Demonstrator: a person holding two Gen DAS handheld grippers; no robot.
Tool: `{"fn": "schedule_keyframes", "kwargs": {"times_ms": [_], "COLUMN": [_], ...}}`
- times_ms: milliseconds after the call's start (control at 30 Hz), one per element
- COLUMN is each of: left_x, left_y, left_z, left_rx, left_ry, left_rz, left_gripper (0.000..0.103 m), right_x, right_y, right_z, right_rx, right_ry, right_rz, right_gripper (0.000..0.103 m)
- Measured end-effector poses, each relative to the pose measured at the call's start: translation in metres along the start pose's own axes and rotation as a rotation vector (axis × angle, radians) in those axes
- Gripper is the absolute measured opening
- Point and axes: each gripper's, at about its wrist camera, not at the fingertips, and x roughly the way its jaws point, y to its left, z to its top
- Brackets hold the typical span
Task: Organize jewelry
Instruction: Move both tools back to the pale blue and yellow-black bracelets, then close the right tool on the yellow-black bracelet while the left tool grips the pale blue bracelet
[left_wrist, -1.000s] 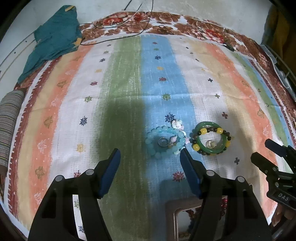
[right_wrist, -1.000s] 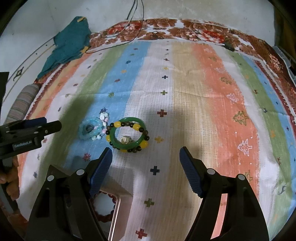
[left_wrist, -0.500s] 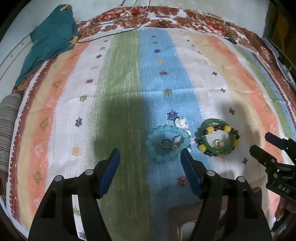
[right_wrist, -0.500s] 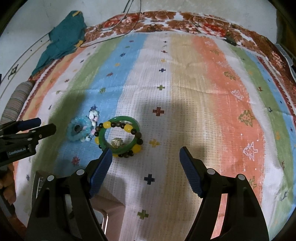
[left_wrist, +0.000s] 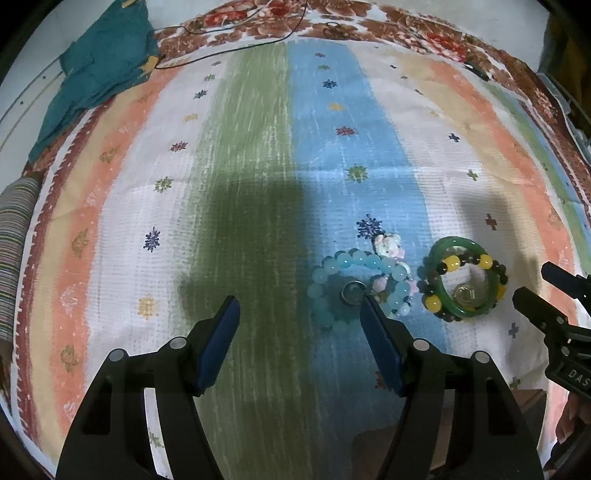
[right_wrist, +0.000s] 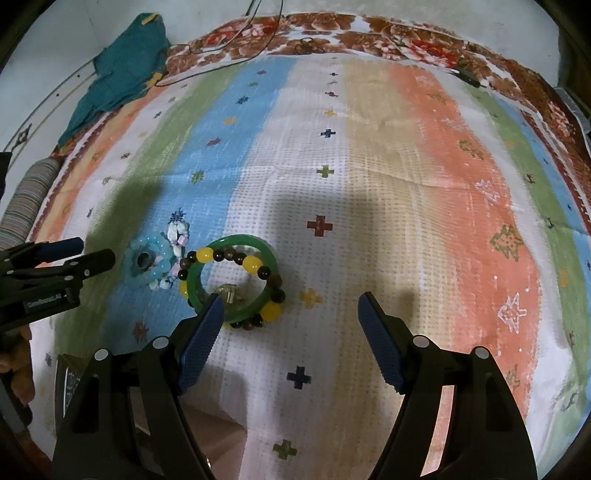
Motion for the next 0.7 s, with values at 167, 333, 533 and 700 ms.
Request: {"fn": "schedule_keyframes", "kwargs": {"times_ms": [167, 333, 533, 700], "left_x": [0.008, 0.019, 0.029, 0.038], "left_y": [-0.001, 0.002, 0.0, -0.001], "left_z": [0.003, 0.007, 0.008, 0.008], "left_rx": [0.006, -0.005, 0.015, 0.028], "left_ry": [-0.001, 0.016, 0.037, 0.056], "left_rz": [-0.007, 0.0, 0.019, 0.026], "left_gripper": [0.066, 0.064, 0.054, 0.05], "right_x": [0.009, 0.017, 0.025, 0.025], "right_y": [-0.002, -0.006, -0.007, -0.006], "right_z": [0.003, 0.005, 0.002, 0.002], "right_rx": [0.003, 0.021, 0.022, 0.025], "right_ry": [0.02, 0.043, 0.053, 0.056], "right_rz": [-0.002, 0.008, 0.02, 0.05], "right_gripper": [0.072, 0.064, 0.055, 0.038]}}
